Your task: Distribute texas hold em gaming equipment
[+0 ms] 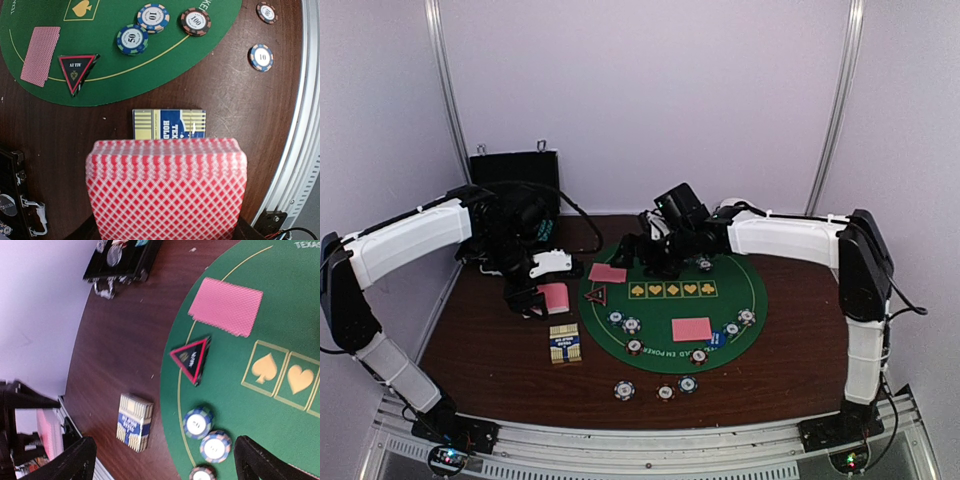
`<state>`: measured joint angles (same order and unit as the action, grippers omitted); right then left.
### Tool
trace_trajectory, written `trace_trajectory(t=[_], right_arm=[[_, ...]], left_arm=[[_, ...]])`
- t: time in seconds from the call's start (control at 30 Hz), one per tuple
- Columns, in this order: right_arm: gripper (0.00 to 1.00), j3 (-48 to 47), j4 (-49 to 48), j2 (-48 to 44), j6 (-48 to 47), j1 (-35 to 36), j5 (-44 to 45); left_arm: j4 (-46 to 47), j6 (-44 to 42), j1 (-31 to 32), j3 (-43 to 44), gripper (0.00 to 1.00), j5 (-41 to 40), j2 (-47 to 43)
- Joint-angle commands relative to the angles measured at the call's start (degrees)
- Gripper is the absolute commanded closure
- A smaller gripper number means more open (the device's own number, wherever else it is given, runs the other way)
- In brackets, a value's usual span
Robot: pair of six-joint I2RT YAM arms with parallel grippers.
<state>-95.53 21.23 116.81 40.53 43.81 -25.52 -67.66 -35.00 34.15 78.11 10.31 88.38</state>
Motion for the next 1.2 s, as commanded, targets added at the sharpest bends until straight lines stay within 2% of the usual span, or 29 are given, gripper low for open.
trace_trajectory(t=[0.0,0.1,0.2,0.27,0.33,0.4,0.53,0.63,0.73,0.83,0.97,1.17], right_arm=[[0.01,6.7,3.1,-5.2,3.3,7.6,5.4],[0.00,11.9,-1.2,-8.2,8.0,11.8,5.6],[0.01,13.6,-0.2,-11.6,10.0,13.4,10.2],[0.00,20.5,-10.0,-14.7,15.4,13.2,9.3],[0.00,29.0,-25.7,-16.3,22.8,12.4,5.2],[0.00,32.5,-34.3,-15.4,26.1,11.9,2.1],[0.00,25.1,-23.7,-14.1,20.2,12.6,2.6],[0.00,24.2,-26.2,-13.6,21.1,12.0,1.4],[0.01,18.8,-23.3,-9.6,20.2,12.0,-3.2],[0.00,17.5,-28.4,-6.7,20.7,11.5,-6.2],[0.01,14.2,-29.9,-3.6,19.8,11.5,-8.8],[0.06,12.9,-33.7,-1.4,20.3,11.5,-10.9]], left_arm=[[-0.1,0.3,-0.4,1.6,1.00,1.1,-2.2],[-0.2,0.3,-0.4,1.7,1.00,1.2,-2.3],[-0.3,0.4,-0.4,1.8,1.00,1.1,-2.4],[-0.4,0.4,-0.4,1.8,1.00,1.2,-2.3],[-0.5,0.4,-0.4,1.7,1.00,1.1,-2.3],[-0.5,0.4,-0.4,1.5,1.00,0.8,-2.5],[-0.5,0.4,-0.4,1.5,1.00,0.8,-2.7],[-0.5,0.5,-0.4,1.5,1.00,0.9,-2.8],[-0.5,0.5,-0.4,1.4,1.00,1.0,-2.8],[-0.5,0.6,-0.4,1.7,1.00,1.1,-2.8],[-0.5,0.5,-0.4,1.9,1.00,1.0,-2.9],[-0.7,0.8,-0.4,2.5,1.00,1.6,-2.6]])
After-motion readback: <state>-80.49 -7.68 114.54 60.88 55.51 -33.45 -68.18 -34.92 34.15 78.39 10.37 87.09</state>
